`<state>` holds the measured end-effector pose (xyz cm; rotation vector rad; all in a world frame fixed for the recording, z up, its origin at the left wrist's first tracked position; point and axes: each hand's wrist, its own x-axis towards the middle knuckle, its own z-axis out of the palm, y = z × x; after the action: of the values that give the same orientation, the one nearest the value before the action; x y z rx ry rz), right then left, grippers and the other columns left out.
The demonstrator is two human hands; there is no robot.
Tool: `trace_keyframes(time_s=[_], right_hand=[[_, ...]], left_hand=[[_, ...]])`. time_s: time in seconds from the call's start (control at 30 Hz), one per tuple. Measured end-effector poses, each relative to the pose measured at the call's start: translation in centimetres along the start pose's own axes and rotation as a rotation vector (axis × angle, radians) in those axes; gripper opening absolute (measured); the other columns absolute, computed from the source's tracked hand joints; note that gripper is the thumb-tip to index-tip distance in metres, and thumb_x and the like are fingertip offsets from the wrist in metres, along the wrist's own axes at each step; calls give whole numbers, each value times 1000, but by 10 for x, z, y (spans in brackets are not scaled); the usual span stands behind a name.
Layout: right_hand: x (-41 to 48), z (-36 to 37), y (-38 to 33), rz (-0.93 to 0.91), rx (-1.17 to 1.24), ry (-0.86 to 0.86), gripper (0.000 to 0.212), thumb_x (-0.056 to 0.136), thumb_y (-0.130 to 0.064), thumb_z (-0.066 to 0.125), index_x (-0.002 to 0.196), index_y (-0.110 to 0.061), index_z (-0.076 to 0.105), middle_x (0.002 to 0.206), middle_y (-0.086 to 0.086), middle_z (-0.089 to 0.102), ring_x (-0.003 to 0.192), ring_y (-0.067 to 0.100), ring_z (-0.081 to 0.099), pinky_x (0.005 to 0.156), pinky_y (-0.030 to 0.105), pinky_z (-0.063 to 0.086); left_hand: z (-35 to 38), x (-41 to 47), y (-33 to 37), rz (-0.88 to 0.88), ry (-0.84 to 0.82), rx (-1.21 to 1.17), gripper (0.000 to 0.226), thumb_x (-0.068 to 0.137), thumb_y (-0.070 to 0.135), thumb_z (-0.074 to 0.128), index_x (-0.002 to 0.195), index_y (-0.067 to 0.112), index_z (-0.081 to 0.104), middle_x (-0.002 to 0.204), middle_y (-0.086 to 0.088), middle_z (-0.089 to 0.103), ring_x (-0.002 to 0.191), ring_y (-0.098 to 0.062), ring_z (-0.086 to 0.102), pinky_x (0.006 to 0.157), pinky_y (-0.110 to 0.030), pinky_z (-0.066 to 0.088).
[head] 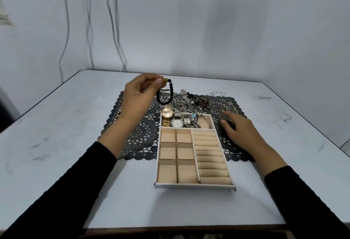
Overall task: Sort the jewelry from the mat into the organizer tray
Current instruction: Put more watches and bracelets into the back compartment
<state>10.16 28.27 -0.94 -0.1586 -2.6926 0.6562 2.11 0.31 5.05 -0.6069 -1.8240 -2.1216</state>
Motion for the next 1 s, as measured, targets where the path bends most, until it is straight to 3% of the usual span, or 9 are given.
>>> trace_keyframes(time_s=[0.17,0.47,0.63,0.8,0.9,1.0], right_hand=[[-9,0,10,8,-102,-72,40,97,-28,50,134,-13,51,133,6,57,120,24,53,98,30,38],[-11,0,9,16,-112,-94,38,98,-29,47,132,-13,53,137,4,54,124,23,50,96,26,36],[-12,-1,8,22,-118,-98,37,99,-29,46,132,-14,52,135,5,55,122,23,50,94,27,36],[-12,-1,6,22,-104,-89,34,99,-27,47,128,-12,55,130,8,58,118,24,52,89,26,35],[-13,-1,7,23,-97,-85,35,99,-28,47,130,-14,54,131,6,58,118,23,52,86,23,33],[-12,-1,8,28,-91,-88,36,99,-28,47,131,-14,53,130,5,58,117,23,52,84,22,32]], left_hand=[[6,-9,1,-22,-42,-3,12,91,4,65,92,15,69,89,-4,74,92,-18,73,93,-35,56],[14,-31,0,-118,-181,-64,10,90,0,62,96,8,67,86,-3,75,85,-13,73,80,-21,57],[18,-45,-7,-218,-221,-123,13,89,-1,62,100,3,67,89,-8,74,85,-17,73,81,-26,58],[16,-52,-16,-352,-333,-77,14,86,4,64,96,11,69,88,-5,76,87,-15,73,83,-30,59],[16,-54,-17,-401,-354,-43,14,88,3,63,96,13,69,87,-5,76,83,-13,73,74,-33,58],[14,-52,-17,-404,-368,12,16,88,3,66,93,17,71,95,-8,76,86,-19,71,78,-38,56]])
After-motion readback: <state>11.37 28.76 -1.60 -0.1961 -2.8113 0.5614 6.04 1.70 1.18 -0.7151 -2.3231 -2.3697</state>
